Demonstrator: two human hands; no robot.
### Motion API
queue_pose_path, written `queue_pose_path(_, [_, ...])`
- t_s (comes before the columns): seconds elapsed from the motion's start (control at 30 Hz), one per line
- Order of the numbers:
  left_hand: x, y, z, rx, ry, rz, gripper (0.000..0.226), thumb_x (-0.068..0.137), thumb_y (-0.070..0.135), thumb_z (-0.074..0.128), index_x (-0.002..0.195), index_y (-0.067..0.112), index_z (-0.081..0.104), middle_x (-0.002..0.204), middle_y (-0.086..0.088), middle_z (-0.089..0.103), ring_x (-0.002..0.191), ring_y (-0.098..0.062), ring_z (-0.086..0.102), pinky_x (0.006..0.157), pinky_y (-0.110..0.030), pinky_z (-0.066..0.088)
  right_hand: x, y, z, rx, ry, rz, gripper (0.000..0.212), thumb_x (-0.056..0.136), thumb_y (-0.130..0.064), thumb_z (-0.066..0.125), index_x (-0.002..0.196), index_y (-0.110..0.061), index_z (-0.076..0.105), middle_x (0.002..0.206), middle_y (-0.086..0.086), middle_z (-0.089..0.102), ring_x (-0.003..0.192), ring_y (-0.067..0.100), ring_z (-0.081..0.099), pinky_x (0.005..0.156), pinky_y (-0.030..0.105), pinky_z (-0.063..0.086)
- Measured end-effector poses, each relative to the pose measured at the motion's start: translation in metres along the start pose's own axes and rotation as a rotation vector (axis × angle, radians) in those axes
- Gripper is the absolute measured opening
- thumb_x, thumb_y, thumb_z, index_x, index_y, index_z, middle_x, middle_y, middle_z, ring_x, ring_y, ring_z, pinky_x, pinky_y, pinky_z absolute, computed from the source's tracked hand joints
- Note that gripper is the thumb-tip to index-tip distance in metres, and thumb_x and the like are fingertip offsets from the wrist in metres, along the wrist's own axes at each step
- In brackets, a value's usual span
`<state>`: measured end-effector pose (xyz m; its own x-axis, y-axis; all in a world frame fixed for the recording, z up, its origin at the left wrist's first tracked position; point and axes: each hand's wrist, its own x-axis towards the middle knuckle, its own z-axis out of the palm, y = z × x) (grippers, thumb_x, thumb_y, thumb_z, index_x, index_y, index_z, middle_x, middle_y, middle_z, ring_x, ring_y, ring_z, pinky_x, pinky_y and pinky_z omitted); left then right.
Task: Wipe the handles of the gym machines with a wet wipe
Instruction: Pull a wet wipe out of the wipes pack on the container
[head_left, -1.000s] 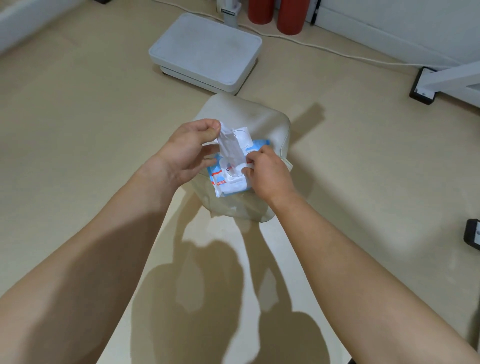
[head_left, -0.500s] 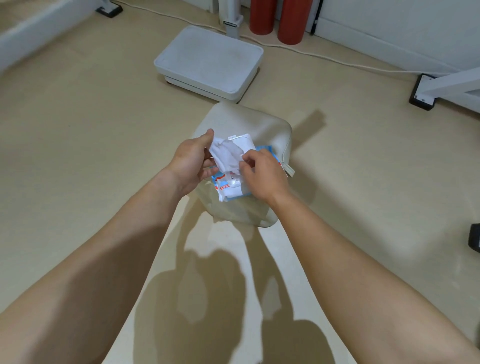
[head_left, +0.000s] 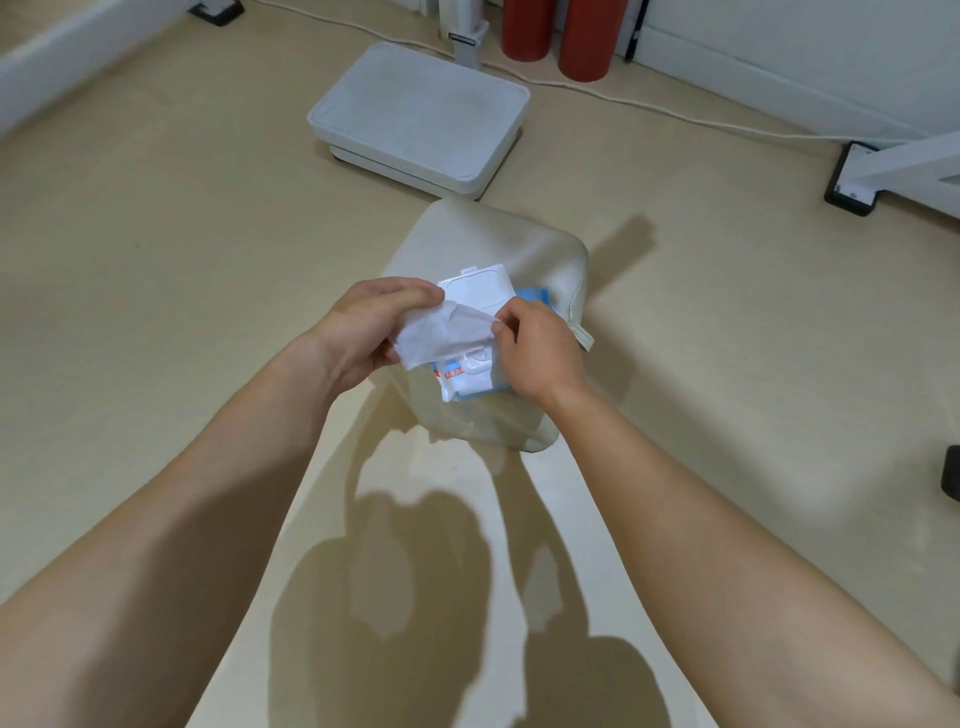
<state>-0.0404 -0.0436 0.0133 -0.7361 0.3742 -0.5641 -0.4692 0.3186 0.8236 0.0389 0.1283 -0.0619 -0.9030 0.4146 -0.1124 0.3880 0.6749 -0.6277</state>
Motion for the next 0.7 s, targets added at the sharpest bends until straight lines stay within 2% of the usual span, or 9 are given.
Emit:
queue_pose_path(0.1, [-0.004, 0.004, -0.016, 0.11, 0.028, 0.004, 0.01, 0.09, 0.016, 0.071, 0.1, 0.019, 0.07, 0.068, 0.004, 0.064, 0.048, -0.01, 0.052, 0.045, -0.016, 0.043, 0.002, -0.003, 0.002, -0.084, 0.002, 0.0, 0.015, 0.099, -0.027, 0.049, 0.092, -0.02, 0.06, 0.104, 0.007, 0.061, 0.087, 0.028, 0.058, 0.072, 0.037, 0.047])
queue_pose_path(0.23, [-0.011, 0.012, -0.038, 0.247, 0.066, 0.047, 0.013, 0.089, 0.011, 0.074, 0.094, 0.023, 0.072, 0.067, 0.009, 0.058, 0.059, -0.013, 0.046, 0.055, -0.02, 0.041, 0.003, -0.006, 0.003, -0.126, 0.022, 0.01, 0.018, 0.099, -0.026, 0.046, 0.096, -0.017, 0.061, 0.104, 0.008, 0.06, 0.085, 0.026, 0.056, 0.067, 0.034, 0.041])
queue_pose_path(0.3, [-0.016, 0.02, -0.046, 0.254, 0.104, 0.082, 0.013, 0.089, 0.01, 0.074, 0.091, 0.023, 0.072, 0.066, 0.011, 0.062, 0.063, -0.013, 0.05, 0.058, -0.022, 0.04, 0.003, -0.008, 0.004, -0.142, 0.036, 0.025, 0.018, 0.098, -0.025, 0.046, 0.096, -0.015, 0.062, 0.103, 0.009, 0.06, 0.081, 0.025, 0.053, 0.065, 0.032, 0.038])
queue_pose_path(0.4, [-0.027, 0.039, -0.054, 0.153, 0.094, 0.141, 0.014, 0.091, 0.006, 0.07, 0.091, 0.02, 0.072, 0.067, 0.011, 0.07, 0.064, -0.013, 0.057, 0.058, -0.022, 0.043, 0.003, -0.011, 0.005, -0.172, 0.048, 0.041, 0.017, 0.096, -0.022, 0.046, 0.094, -0.014, 0.061, 0.101, 0.009, 0.06, 0.077, 0.025, 0.049, 0.062, 0.032, 0.034])
queue_pose_path(0.5, [-0.04, 0.061, -0.059, 0.028, 0.068, 0.197, 0.014, 0.093, 0.007, 0.067, 0.094, 0.02, 0.071, 0.07, 0.009, 0.074, 0.058, -0.005, 0.063, 0.049, -0.015, 0.047, 0.003, -0.012, 0.005, -0.188, 0.042, 0.047, 0.016, 0.096, -0.021, 0.046, 0.093, -0.014, 0.06, 0.101, 0.009, 0.06, 0.076, 0.025, 0.048, 0.061, 0.032, 0.033])
queue_pose_path(0.6, [-0.052, 0.08, -0.06, -0.082, 0.036, 0.25, 0.013, 0.094, 0.007, 0.062, 0.095, 0.019, 0.068, 0.066, 0.01, 0.071, 0.054, -0.001, 0.062, 0.046, -0.013, 0.045, 0.003, -0.015, 0.004, -0.183, 0.049, 0.05, 0.016, 0.096, -0.021, 0.046, 0.094, -0.014, 0.061, 0.1, 0.009, 0.058, 0.076, 0.026, 0.047, 0.063, 0.032, 0.036])
queue_pose_path(0.7, [-0.057, 0.085, -0.059, -0.257, -0.021, 0.267, 0.018, 0.093, 0.009, 0.061, 0.087, 0.021, 0.073, 0.068, 0.008, 0.067, 0.053, -0.001, 0.058, 0.043, -0.011, 0.04, 0.0, -0.016, 0.003, -0.208, 0.044, 0.05, 0.015, 0.095, -0.018, 0.046, 0.096, -0.013, 0.061, 0.099, 0.009, 0.056, 0.075, 0.027, 0.046, 0.061, 0.032, 0.034])
